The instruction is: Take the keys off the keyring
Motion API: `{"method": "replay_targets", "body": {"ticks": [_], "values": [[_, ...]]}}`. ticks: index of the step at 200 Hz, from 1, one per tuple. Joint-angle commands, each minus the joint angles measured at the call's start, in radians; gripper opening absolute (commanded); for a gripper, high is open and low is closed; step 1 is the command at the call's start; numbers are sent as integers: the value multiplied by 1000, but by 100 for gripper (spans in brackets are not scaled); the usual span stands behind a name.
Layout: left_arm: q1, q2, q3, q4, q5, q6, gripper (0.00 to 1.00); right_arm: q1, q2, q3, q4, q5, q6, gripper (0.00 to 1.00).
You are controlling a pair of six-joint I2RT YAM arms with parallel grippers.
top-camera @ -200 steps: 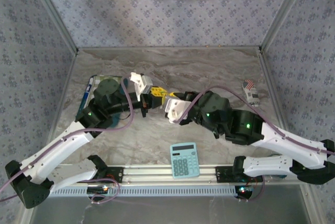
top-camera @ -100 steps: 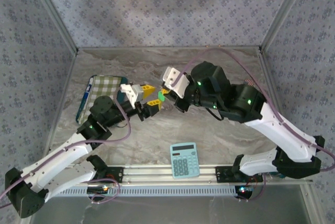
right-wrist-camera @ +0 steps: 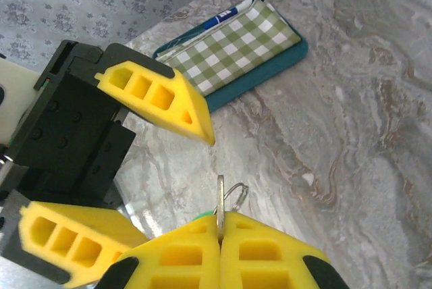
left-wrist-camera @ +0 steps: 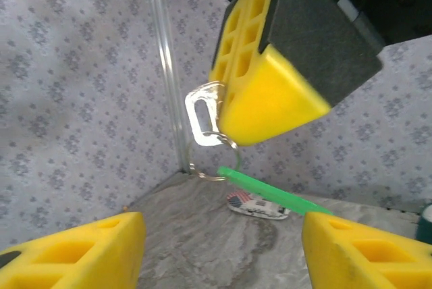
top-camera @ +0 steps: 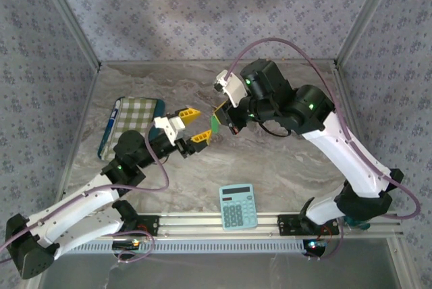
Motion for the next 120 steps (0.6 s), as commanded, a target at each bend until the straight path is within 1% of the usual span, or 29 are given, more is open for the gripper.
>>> {"method": "replay_targets", "body": {"ticks": [1,22,46,82,120], "values": [[-7,9,-17,62,-82,54,63,-31,28,30,-75,-73,66,0],[-7,6,-47,48,-127,69,63,-45,38,21,-79,-83,67,0],[-8,-35,-105,42,-163,61,63,-65,44,23,-79,-95,66,0],[-7,-61,-129,48,-142,61,65,-71,59,28,-76,-133,73,0],[-5,-2,-125,165,-109,73,68,-75,62,14,-54,-174,90,0]]}}
